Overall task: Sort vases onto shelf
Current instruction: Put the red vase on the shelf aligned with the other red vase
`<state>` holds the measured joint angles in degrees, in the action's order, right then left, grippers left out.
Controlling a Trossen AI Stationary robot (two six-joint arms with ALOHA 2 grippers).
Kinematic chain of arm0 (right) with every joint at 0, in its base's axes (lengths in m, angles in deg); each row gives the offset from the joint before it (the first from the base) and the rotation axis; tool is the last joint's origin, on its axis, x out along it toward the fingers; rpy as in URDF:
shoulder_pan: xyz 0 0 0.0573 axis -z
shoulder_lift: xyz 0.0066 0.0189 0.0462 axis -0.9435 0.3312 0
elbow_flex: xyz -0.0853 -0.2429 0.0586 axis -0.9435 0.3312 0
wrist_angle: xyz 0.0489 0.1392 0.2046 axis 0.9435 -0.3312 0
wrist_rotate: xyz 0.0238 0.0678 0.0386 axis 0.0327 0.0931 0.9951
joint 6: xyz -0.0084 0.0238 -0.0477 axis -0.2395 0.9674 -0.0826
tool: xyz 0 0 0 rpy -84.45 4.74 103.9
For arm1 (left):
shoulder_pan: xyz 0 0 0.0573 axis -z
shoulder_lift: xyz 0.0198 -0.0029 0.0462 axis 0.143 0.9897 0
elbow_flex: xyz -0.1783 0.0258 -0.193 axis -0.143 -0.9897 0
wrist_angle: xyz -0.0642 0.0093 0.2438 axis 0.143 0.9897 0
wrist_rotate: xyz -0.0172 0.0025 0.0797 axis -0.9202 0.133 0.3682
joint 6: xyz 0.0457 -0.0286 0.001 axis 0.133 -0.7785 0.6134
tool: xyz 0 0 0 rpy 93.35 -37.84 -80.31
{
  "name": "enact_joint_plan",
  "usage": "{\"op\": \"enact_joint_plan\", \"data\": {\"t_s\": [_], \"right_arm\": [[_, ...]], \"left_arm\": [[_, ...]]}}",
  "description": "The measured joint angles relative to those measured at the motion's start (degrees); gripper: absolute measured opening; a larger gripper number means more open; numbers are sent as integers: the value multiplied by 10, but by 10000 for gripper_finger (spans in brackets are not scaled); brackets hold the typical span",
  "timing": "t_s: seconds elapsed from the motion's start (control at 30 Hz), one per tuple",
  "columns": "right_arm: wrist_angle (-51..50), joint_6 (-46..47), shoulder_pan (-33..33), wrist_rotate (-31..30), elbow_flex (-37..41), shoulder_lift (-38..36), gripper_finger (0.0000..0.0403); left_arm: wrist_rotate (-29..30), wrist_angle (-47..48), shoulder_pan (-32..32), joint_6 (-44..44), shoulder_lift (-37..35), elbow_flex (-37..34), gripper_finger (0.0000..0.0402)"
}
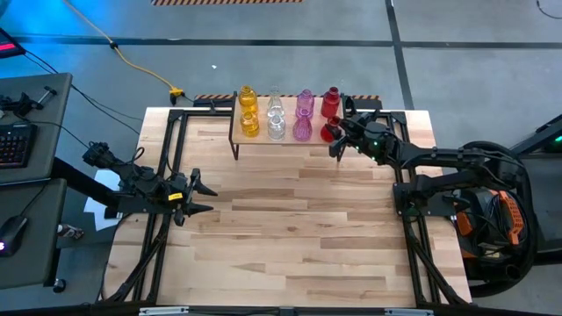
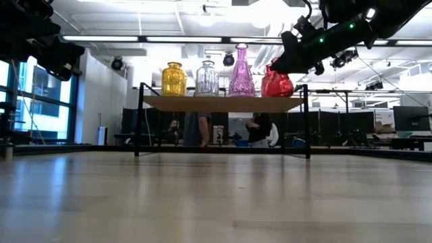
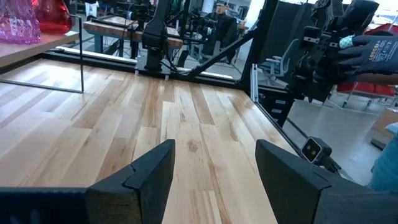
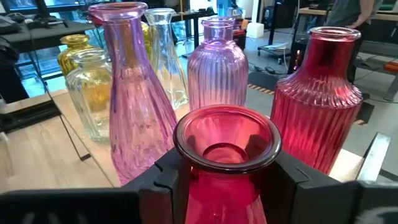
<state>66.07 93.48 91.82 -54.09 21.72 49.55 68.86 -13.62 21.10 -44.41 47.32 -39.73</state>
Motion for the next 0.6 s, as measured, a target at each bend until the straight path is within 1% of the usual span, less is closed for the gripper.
{"op": "enact_joint_plan", "data": {"t_s": [0.2, 0.6], "right_arm": [[8, -4, 6, 5, 0, 4, 136], [18, -15, 6, 11, 0, 7, 173]], "left_arm": [[0, 0, 0, 0, 0, 0, 214], [0, 0, 0, 0, 0, 0, 214]]}}
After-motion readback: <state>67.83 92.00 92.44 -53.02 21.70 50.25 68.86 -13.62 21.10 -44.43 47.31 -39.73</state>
